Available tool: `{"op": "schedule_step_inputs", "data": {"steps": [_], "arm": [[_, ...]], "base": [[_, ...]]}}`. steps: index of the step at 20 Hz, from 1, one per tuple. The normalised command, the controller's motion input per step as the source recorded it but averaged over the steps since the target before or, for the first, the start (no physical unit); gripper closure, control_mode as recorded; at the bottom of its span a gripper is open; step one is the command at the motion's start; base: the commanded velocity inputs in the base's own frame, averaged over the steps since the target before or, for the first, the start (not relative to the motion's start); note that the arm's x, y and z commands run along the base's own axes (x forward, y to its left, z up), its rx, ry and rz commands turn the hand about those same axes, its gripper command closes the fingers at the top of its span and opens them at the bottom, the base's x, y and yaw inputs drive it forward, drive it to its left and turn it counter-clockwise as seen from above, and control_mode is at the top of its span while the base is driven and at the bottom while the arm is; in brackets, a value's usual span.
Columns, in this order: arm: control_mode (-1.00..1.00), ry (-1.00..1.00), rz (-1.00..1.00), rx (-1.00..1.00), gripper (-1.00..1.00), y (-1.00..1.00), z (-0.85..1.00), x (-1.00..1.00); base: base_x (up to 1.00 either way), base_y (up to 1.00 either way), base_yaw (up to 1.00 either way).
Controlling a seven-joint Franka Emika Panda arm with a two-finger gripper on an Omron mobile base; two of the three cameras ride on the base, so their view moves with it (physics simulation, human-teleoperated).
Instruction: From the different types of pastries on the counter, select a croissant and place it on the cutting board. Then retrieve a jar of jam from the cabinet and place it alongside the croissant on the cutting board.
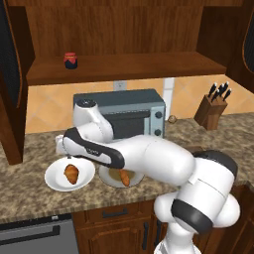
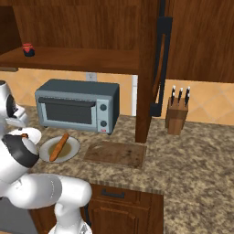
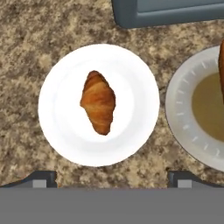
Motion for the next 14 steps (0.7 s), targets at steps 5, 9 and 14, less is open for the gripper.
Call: {"op": "schedule_step_inputs", "data": {"steps": [5,9,14], "arm": [[-1.0,0.0,0.0,0.0,-1.0,0.26,-0.31,0.36],[-1.0,0.0,0.0,0.0,-1.0,0.28,-0.27,0.26],[-1.0,0.0,0.0,0.0,-1.0,0.22,-0.24,0.13]], "base": [[0.0,0.0,0.0],[0.0,0.0,0.0],[0.0,0.0,0.0]]}}
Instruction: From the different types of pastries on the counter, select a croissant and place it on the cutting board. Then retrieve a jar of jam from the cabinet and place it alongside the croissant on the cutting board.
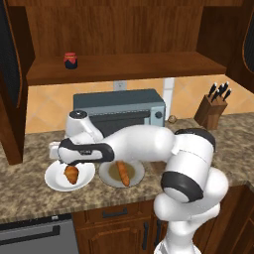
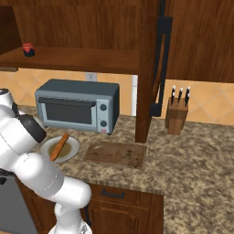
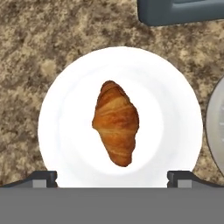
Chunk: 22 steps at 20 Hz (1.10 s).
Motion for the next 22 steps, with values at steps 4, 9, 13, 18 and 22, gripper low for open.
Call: {"op": "schedule_step_inputs", "data": {"steps": [4,9,13,18,22], "arm": [[-1.0,0.01,-0.04,0.0,-1.0,0.03,-0.19,0.0],[-1.0,0.04,-0.09,0.0,-1.0,0.0,-0.17,0.0],[-1.0,0.03,-0.1,0.0,-1.0,0.0,-0.17,0.0],[-1.0,0.02,-0.1,0.0,-1.0,0.0,-0.17,0.0],[-1.0,0.01,-0.08,0.0,-1.0,0.0,-0.15,0.0]], "base": [[0.0,0.0,0.0],[0.0,0.0,0.0],[0.0,0.0,0.0],[0.0,0.0,0.0],[0.0,0.0,0.0]]}}
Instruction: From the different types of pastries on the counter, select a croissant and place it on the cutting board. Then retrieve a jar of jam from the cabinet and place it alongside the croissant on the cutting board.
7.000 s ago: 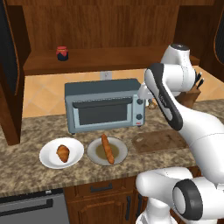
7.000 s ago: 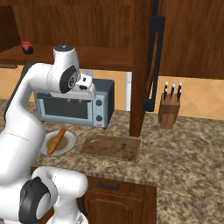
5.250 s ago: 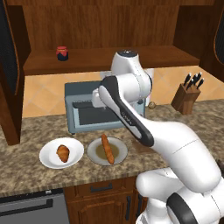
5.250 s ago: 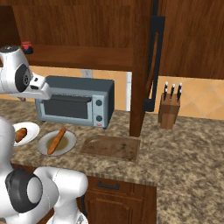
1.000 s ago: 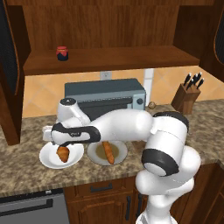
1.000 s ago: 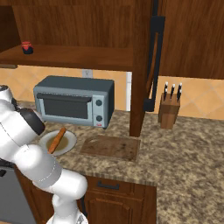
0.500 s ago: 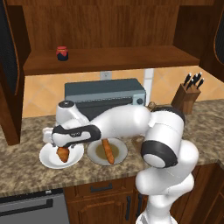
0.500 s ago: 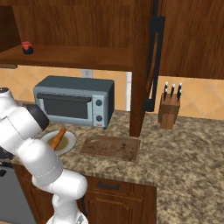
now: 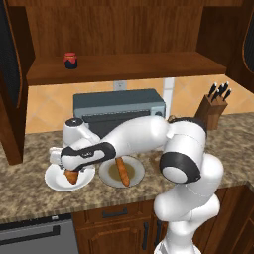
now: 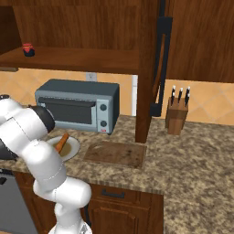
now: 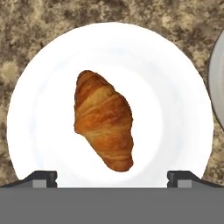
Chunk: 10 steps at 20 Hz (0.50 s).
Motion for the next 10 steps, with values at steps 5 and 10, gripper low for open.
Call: {"op": "schedule_step_inputs", "data": {"steps": [5,10], "arm": [[-1.0,0.01,-0.05,0.0,-1.0,0.0,-0.19,0.01],[-1.0,0.0,-0.02,0.0,-1.0,0.0,-0.23,0.05]], "base": [[0.0,0.0,0.0],[0.0,0.0,0.0]]}}
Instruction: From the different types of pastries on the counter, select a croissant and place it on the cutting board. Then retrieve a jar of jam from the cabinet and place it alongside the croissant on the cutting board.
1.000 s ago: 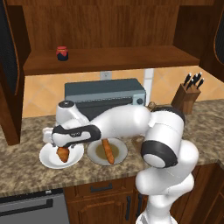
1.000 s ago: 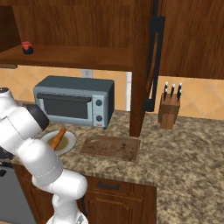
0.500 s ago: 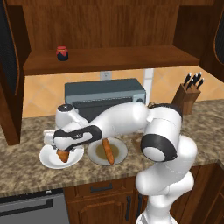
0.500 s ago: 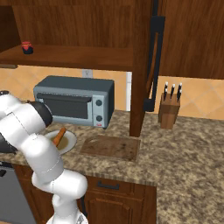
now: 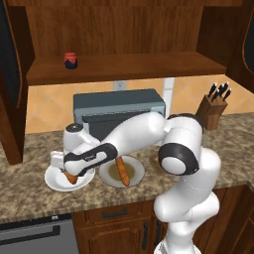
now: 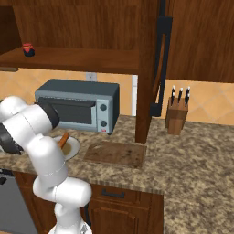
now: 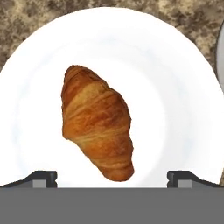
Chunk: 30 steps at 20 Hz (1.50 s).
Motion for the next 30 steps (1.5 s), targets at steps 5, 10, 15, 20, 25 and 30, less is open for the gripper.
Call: {"op": "schedule_step_inputs", "data": {"steps": [5,10,15,20,25,30], "arm": [[-1.0,0.0,-0.01,0.0,-1.0,0.02,-0.21,0.07],[-1.0,0.0,0.0,0.0,-1.0,0.04,-0.22,0.04],[-1.0,0.0,0.0,0.0,-1.0,0.06,-0.24,0.06],[-1.0,0.0,0.0,0.0,-1.0,0.08,-0.2,0.11],[-1.0,0.0,-0.01,0.0,1.0,0.12,-0.2,0.11],[-1.0,0.01,0.0,0.0,1.0,0.02,0.0,0.08]], "base": [[0.0,0.0,0.0],[0.0,0.0,0.0],[0.0,0.0,0.0],[0.0,0.0,0.0],[0.0,0.0,0.0],[0.0,0.0,0.0]]}}
